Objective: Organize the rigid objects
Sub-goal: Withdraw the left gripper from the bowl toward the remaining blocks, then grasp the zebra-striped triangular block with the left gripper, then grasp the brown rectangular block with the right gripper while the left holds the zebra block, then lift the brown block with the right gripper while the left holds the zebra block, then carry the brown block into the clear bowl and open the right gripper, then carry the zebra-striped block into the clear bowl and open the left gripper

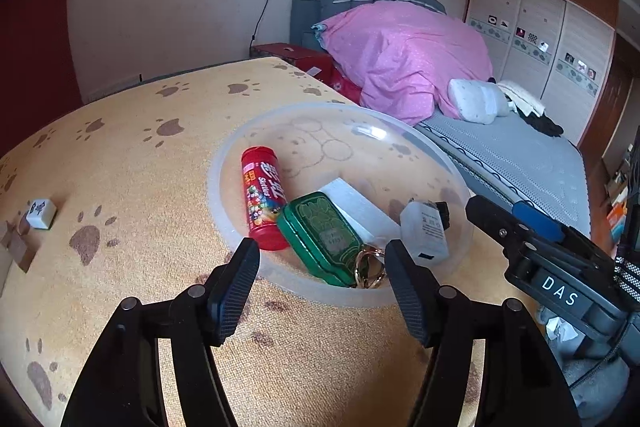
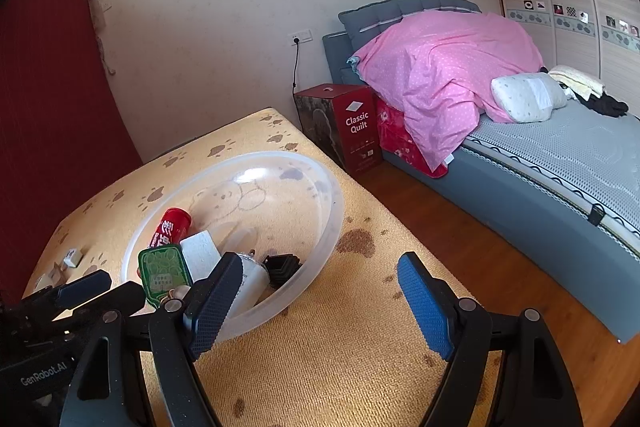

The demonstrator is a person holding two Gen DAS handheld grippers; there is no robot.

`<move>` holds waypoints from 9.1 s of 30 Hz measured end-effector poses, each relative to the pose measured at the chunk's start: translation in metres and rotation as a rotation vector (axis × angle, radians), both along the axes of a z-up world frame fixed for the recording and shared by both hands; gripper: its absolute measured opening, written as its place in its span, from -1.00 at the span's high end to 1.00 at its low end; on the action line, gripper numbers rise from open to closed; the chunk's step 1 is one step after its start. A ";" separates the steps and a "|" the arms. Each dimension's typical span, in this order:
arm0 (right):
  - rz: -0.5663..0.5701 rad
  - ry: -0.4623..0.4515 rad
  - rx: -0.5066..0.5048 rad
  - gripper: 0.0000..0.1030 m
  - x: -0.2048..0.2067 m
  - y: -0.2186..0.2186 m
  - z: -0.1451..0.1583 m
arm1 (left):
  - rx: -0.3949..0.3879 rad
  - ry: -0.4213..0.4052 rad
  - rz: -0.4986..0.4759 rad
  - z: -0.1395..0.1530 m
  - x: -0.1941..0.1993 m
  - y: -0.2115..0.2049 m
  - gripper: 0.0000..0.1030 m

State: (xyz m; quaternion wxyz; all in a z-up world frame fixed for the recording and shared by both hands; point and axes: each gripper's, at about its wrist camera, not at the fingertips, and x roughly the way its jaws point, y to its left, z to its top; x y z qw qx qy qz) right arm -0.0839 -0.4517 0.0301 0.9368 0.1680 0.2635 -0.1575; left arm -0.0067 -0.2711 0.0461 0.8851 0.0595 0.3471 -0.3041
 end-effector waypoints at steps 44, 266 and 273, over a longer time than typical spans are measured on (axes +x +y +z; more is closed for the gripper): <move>0.172 -0.009 -0.116 -0.62 0.015 0.088 0.019 | -0.098 0.025 0.490 0.003 0.057 0.200 -0.32; -0.004 -0.022 -0.101 -0.29 0.015 0.024 0.013 | -0.130 0.072 0.136 0.020 0.043 0.089 0.37; -0.002 -0.024 -0.091 -0.29 0.014 0.022 0.009 | -0.116 0.084 0.080 0.023 0.046 0.049 0.37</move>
